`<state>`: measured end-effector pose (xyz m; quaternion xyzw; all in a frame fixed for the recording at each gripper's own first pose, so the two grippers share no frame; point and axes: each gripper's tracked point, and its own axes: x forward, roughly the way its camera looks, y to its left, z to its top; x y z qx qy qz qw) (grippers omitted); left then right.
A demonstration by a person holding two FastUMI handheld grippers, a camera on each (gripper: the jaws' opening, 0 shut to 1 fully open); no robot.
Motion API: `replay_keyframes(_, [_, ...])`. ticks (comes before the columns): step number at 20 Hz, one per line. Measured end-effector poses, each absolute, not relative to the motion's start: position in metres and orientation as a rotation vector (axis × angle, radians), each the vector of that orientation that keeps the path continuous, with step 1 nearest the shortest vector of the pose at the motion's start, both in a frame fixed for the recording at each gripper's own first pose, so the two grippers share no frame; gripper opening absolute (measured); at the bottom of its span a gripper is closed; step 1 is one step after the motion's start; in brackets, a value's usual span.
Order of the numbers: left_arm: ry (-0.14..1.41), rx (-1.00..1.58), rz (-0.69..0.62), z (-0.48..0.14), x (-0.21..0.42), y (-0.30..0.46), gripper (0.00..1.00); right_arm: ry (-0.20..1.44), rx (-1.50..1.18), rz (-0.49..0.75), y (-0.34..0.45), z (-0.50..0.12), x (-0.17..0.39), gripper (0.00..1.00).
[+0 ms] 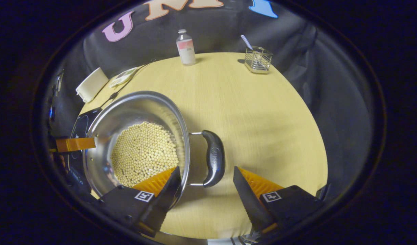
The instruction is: First push the handle of the pot to place it horizontally, then grasp the pot with both hands and set it on the induction cooktop.
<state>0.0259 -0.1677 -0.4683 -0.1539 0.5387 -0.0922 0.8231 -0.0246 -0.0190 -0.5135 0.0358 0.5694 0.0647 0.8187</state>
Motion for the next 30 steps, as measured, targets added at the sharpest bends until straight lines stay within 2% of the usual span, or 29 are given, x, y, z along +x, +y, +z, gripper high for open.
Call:
replay_keyframes(5, [1.184,-0.317,-0.200,-0.481,0.026,-0.174,0.92,1.234,0.073,0.143,-0.014,-0.521,-0.020,0.98])
replay_keyframes(9, [1.206,-0.241,-0.204,-0.491,0.023,-0.173,0.87,1.263,0.108,0.155,-0.005,-0.524,-0.017,0.89])
replay_keyframes(10, [1.208,-0.219,-0.197,-0.492,0.022,-0.169,0.88,1.271,0.117,0.144,-0.005,-0.526,-0.018,0.74])
replay_keyframes(11, [1.210,-0.217,-0.194,-0.492,0.022,-0.166,0.75,1.278,0.131,0.133,-0.005,-0.529,-0.017,0.67])
replay_keyframes(12, [1.204,-0.229,-0.197,-0.492,0.023,-0.166,0.70,1.287,0.148,0.123,-0.004,-0.526,-0.019,0.64])
replay_keyframes(14, [1.210,-0.243,-0.204,-0.492,0.021,-0.167,0.70,1.288,0.184,0.103,-0.003,-0.528,-0.018,0.64])
replay_keyframes(15, [1.211,-0.242,-0.206,-0.492,0.021,-0.166,0.67,1.293,0.187,0.102,-0.003,-0.526,-0.018,0.54])
replay_keyframes(17, [1.212,-0.234,-0.213,-0.492,0.021,-0.167,0.66,1.286,0.178,0.108,-0.002,-0.525,-0.020,0.54])
replay_keyframes(18, [1.215,-0.232,-0.212,-0.492,0.020,-0.167,0.68,1.280,0.180,0.107,-0.002,-0.524,-0.019,0.58])
replay_keyframes(19, [1.216,-0.228,-0.211,-0.491,0.020,-0.167,0.66,1.276,0.187,0.105,-0.001,-0.523,-0.018,0.53])
replay_keyframes(23, [1.182,-0.205,-0.214,-0.484,0.024,-0.168,0.65,1.265,0.200,0.109,0.006,-0.520,-0.017,0.54])
replay_keyframes(24, [1.176,-0.199,-0.216,-0.483,0.025,-0.168,0.65,1.264,0.202,0.110,0.009,-0.519,-0.018,0.59])
replay_keyframes(25, [1.170,-0.199,-0.219,-0.482,0.026,-0.168,0.65,1.260,0.203,0.107,0.011,-0.517,-0.018,0.54])
replay_keyframes(26, [1.165,-0.199,-0.220,-0.480,0.027,-0.168,0.65,1.253,0.203,0.110,0.010,-0.516,-0.018,0.63])
replay_keyframes(27, [1.157,-0.195,-0.224,-0.479,0.028,-0.168,0.67,1.244,0.218,0.101,0.009,-0.513,-0.015,0.54])
replay_keyframes(29, [1.142,-0.198,-0.229,-0.477,0.028,-0.167,0.65,1.231,0.239,0.080,0.010,-0.513,-0.016,0.46])
replay_keyframes(30, [1.129,-0.191,-0.233,-0.475,0.030,-0.165,0.65,1.224,0.234,0.083,0.009,-0.513,-0.017,0.45])
